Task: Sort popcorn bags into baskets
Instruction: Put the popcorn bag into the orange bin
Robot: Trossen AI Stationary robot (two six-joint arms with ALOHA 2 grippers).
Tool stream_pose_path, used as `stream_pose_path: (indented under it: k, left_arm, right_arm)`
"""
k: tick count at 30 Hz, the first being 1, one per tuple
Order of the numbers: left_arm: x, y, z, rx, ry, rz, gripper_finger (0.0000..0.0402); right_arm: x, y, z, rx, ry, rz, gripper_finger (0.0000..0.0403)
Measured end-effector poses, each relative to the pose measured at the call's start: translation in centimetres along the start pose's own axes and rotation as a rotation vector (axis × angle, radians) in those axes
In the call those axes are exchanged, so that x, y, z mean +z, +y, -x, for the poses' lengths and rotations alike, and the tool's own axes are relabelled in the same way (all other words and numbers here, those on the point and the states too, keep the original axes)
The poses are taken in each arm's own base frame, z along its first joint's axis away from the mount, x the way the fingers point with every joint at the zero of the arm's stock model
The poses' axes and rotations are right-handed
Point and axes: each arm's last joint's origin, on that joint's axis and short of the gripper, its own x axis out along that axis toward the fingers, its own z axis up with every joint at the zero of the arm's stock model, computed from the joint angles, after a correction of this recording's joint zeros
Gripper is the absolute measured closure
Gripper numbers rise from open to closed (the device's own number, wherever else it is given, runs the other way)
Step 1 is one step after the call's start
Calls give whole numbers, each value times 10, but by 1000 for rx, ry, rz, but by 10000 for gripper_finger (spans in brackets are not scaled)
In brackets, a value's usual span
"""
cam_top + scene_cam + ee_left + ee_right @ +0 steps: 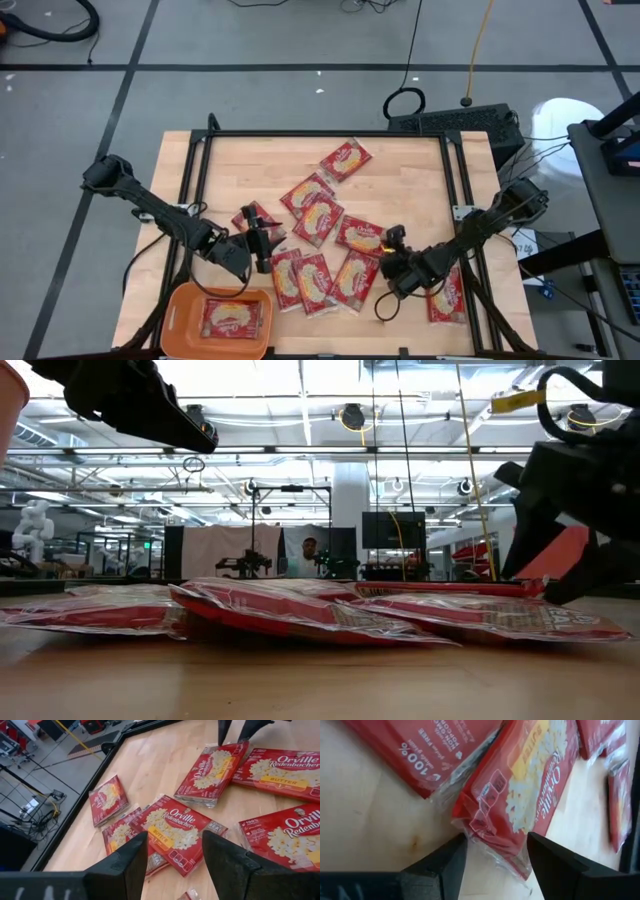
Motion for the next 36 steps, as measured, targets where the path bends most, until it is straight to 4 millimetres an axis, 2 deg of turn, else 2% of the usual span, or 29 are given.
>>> stream_pose_path:
  k: [3, 6, 14, 16, 22, 33, 36]
  left_arm:
    - [0, 0, 0, 0, 0, -4, 213]
    - [0, 0, 0, 1, 1, -4, 213]
    - [0, 0, 0, 1, 0, -3, 213]
    - [0, 0, 0, 1, 0, -3, 213]
    - [1, 0, 0, 1, -7, 4, 213]
    - [17, -1, -3, -93, -124, 5, 211]
    - [21, -1, -4, -151, -151, 6, 197]
  right_arm:
    - [2, 2, -8, -29, -23, 49, 205]
    - [5, 3, -14, -38, -38, 63, 232]
    - [13, 1, -13, -48, -112, -4, 372]
    - [17, 1, -12, -47, -148, -32, 394]
    - [33, -6, -5, -43, -258, -136, 394]
    - [81, -45, 29, -62, -608, -416, 403]
    - [89, -53, 34, -90, -695, -440, 403]
